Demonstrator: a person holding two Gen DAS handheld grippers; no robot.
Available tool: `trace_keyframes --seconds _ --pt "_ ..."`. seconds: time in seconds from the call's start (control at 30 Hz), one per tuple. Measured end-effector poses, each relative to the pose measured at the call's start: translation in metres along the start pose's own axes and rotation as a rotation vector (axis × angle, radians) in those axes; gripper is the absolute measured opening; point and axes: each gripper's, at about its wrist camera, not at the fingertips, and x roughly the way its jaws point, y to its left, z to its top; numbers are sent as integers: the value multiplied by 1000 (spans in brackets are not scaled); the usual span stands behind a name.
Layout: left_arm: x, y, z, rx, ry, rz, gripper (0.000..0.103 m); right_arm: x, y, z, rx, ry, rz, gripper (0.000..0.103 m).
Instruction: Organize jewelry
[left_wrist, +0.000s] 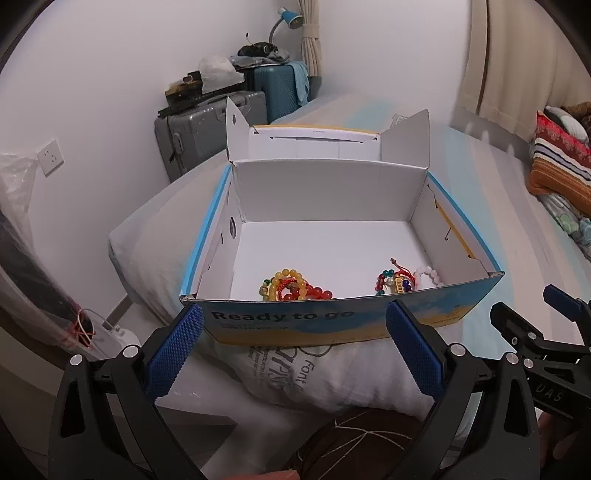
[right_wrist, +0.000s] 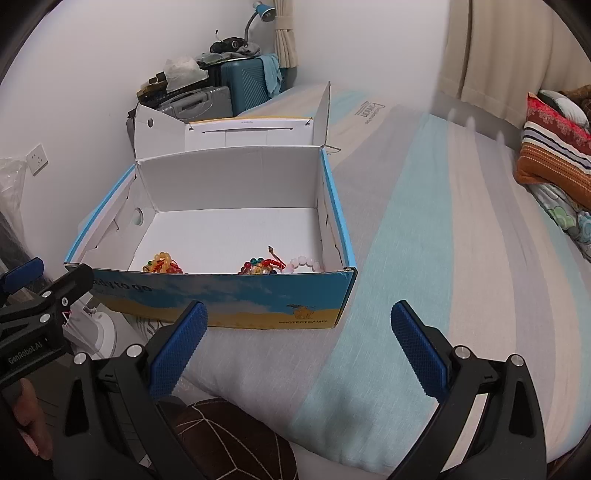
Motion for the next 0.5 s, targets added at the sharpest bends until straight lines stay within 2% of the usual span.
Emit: trace_keyframes --seconds 0.23,0.5 --pt "-3 -3 -3 4 -17 -33 97 2 3 -1 0 2 3 96" --pt "2 -4 -2 1 32 -37 97 2 2 -1 1 3 2 96"
